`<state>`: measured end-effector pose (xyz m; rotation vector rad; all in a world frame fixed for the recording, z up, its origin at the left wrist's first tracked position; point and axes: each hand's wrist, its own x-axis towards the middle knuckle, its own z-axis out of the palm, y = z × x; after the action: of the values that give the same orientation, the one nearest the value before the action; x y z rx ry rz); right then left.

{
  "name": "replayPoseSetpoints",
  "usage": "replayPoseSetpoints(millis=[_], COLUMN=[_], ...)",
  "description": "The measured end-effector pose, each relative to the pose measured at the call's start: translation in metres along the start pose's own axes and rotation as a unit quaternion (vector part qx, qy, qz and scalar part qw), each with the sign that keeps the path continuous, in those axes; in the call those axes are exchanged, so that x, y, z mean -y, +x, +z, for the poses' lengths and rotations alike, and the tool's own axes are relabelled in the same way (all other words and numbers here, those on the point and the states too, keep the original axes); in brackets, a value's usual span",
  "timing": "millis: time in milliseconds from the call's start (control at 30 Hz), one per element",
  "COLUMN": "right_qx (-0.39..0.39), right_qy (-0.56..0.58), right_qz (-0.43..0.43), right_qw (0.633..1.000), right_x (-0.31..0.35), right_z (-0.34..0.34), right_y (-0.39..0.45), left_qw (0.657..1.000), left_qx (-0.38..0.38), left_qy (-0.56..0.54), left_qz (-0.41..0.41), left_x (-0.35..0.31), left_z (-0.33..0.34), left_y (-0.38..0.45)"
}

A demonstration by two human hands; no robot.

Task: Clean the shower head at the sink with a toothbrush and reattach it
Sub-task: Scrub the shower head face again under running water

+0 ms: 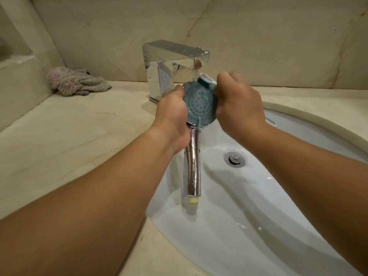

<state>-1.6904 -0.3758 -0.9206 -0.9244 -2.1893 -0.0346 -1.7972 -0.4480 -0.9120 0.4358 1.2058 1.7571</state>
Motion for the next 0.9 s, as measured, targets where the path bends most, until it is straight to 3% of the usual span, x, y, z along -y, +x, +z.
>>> replayPoseSetpoints(millis=[133, 267, 400, 533, 667, 800, 900], right_qx=[0.015, -0.001, 0.036, -0.01, 0.015, -0.017, 0.022], right_qy=[0.001, -0.003, -0.029, 0.003, -0.024, 0.004, -0.03], right_qz=[-0.16, -0.116, -0.221, -0.085, -0.152, -0.05, -0.138], right_qw=[0.987, 0.993, 0.974, 0.996, 0.988, 0.999, 0.99], right_x=[0.012, 0.001, 0.005, -0.012, -0.01, -0.016, -0.016], right_z=[0.007, 0.001, 0.008, 0.001, 0.011, 0.001, 0.009], right_y=[-0.02, -0.007, -0.023, -0.018, -0.035, -0.024, -0.037], left_qw=[1.0, 1.0, 1.0, 1.0, 0.999, 0.999, 0.999], left_qx=[-0.005, 0.014, -0.002, -0.008, -0.023, -0.033, -0.035], left_qy=[-0.013, -0.009, -0.012, -0.01, -0.012, -0.021, -0.028], left_qz=[-0.019, -0.026, -0.021, -0.017, -0.023, -0.015, -0.021], left_x=[-0.003, -0.002, -0.003, -0.003, -0.007, -0.008, -0.009], left_z=[-0.003, -0.003, -0.003, -0.003, -0.004, -0.003, -0.004], left_y=[0.002, 0.0, -0.002, 0.0, -0.003, -0.005, -0.004])
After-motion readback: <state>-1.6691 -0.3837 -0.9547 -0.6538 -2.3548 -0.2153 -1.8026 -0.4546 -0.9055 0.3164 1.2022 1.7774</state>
